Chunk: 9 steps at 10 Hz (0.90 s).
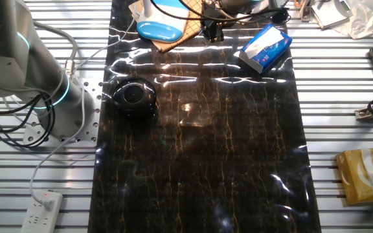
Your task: Turn off the desk lamp by pressing the button
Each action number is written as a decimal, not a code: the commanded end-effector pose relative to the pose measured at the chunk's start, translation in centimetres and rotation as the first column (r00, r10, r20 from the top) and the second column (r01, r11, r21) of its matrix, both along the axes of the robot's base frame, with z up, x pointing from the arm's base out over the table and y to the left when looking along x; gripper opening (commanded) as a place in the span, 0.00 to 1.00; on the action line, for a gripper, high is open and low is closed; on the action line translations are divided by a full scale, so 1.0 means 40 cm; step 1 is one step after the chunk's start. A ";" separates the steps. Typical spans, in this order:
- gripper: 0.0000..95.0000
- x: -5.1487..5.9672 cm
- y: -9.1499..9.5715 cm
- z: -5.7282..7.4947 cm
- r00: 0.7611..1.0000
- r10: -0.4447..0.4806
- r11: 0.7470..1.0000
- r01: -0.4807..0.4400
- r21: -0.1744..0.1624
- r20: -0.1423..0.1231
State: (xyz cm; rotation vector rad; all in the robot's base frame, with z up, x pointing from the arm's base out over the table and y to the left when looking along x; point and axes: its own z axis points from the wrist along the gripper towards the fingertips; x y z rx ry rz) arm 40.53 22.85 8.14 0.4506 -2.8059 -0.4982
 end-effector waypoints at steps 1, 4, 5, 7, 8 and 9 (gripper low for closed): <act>0.00 0.001 0.001 -0.001 1.000 0.018 1.000 -0.018 0.026 -0.020; 0.00 -0.037 0.074 0.011 0.999 -0.015 1.000 0.015 0.015 -0.042; 0.00 -0.053 0.096 0.011 0.999 -0.020 1.000 0.021 0.013 -0.042; 0.00 -0.128 0.170 -0.004 0.998 -0.035 0.999 0.035 -0.001 -0.043; 0.00 -0.142 0.180 -0.010 0.999 -0.036 0.999 0.036 0.000 -0.041; 0.00 -0.176 0.202 -0.032 0.999 -0.040 0.999 0.040 -0.002 -0.036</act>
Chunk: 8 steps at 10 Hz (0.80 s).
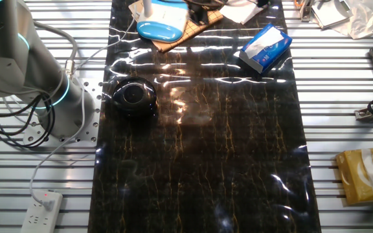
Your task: Turn off the desk lamp by pressing the button
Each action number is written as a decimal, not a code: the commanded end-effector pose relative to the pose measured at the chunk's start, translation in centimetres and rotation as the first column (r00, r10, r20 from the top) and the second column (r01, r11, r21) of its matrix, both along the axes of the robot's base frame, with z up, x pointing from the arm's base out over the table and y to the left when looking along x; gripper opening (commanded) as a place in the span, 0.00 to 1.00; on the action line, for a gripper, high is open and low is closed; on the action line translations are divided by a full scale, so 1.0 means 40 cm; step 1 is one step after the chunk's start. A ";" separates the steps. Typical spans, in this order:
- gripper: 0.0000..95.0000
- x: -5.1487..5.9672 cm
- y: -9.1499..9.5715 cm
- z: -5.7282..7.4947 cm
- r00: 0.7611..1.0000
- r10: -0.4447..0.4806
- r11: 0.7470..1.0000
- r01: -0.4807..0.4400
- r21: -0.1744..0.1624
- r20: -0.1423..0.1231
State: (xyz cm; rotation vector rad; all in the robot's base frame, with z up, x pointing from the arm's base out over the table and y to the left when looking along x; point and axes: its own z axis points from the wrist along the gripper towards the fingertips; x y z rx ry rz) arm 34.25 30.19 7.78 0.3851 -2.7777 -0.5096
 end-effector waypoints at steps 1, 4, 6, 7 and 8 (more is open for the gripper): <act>0.00 -0.029 0.024 -0.035 1.000 -0.007 1.000 0.007 -0.003 0.009; 0.00 -0.029 0.029 -0.038 1.000 -0.011 1.000 0.012 -0.005 0.010; 0.00 -0.029 0.029 -0.039 1.000 -0.013 1.000 0.013 -0.004 0.011; 0.00 -0.028 0.031 -0.042 1.000 -0.014 1.000 0.014 -0.004 0.010; 0.00 -0.028 0.035 -0.046 1.000 -0.010 1.000 0.010 -0.001 0.007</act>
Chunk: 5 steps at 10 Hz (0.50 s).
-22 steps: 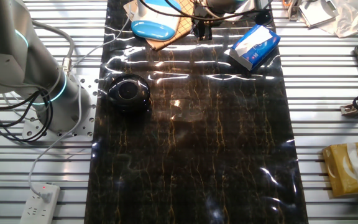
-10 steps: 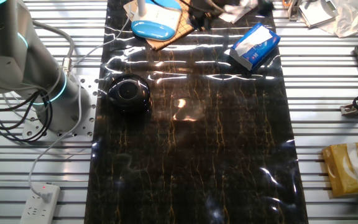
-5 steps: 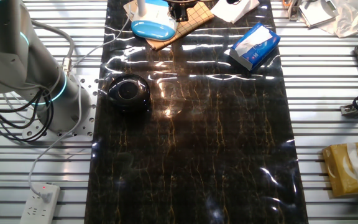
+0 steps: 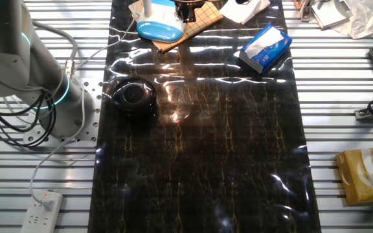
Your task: Turn off the desk lamp by pressing the button
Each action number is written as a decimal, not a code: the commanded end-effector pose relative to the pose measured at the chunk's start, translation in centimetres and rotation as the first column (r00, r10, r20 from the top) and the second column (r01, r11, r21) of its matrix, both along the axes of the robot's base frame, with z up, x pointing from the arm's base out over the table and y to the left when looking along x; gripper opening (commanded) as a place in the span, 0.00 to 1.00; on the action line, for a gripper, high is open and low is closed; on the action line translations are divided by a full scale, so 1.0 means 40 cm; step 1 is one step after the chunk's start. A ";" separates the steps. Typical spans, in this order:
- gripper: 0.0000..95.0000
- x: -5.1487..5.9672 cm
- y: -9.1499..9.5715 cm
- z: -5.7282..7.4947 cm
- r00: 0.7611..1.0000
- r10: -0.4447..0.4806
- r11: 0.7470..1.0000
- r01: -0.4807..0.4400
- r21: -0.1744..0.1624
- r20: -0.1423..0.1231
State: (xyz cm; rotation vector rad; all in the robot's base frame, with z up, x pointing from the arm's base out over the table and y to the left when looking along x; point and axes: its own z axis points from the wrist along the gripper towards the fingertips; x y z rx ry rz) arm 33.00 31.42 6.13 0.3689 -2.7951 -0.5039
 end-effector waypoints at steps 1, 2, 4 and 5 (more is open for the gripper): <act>0.00 0.004 0.006 -0.006 1.000 0.005 1.000 -0.005 0.005 -0.007; 0.00 0.004 0.006 -0.007 1.000 0.005 1.000 -0.005 0.004 -0.009; 0.00 0.005 0.007 -0.007 1.000 0.007 1.000 -0.007 0.005 -0.010; 0.00 0.006 0.007 -0.007 1.000 0.009 1.000 -0.009 0.007 -0.012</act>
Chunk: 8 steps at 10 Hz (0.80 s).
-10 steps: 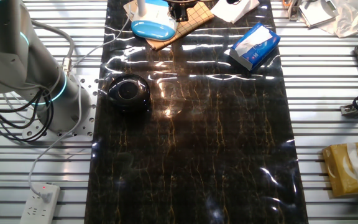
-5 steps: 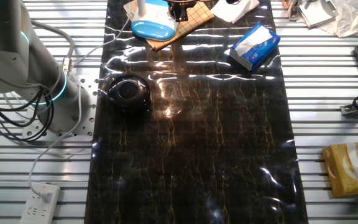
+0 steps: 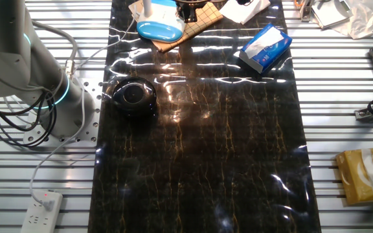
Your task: Turn off the desk lamp by pressing the button
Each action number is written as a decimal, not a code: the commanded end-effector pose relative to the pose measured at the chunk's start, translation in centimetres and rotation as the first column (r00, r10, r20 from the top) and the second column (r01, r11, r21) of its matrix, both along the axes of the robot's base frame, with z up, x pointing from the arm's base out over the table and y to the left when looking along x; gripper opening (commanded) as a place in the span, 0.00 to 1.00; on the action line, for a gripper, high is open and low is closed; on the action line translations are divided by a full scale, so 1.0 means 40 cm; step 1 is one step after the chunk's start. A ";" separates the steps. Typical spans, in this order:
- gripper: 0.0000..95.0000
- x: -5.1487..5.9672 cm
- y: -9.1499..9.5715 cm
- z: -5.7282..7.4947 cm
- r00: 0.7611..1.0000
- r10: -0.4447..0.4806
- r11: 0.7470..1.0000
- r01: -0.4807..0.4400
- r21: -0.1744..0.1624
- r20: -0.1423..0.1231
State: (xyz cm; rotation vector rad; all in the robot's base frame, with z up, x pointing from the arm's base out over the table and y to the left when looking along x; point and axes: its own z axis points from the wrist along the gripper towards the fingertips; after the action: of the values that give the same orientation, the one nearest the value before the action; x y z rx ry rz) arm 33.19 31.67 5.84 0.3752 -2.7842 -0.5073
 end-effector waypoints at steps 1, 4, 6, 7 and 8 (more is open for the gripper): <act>0.00 0.003 0.001 0.000 1.000 0.006 1.000 -0.006 0.006 -0.006; 0.00 0.007 0.001 -0.008 1.000 0.009 1.000 -0.009 0.006 -0.010; 0.00 0.007 0.000 -0.013 1.000 0.012 1.000 -0.012 0.007 -0.010; 0.00 0.008 0.001 -0.013 1.000 0.013 1.000 -0.013 0.007 -0.013; 0.00 0.008 0.002 -0.014 1.000 0.014 1.000 -0.014 0.007 -0.016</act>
State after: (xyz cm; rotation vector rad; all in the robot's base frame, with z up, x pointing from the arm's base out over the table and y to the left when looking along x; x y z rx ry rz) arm 33.41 31.73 5.32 0.3893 -2.7628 -0.5164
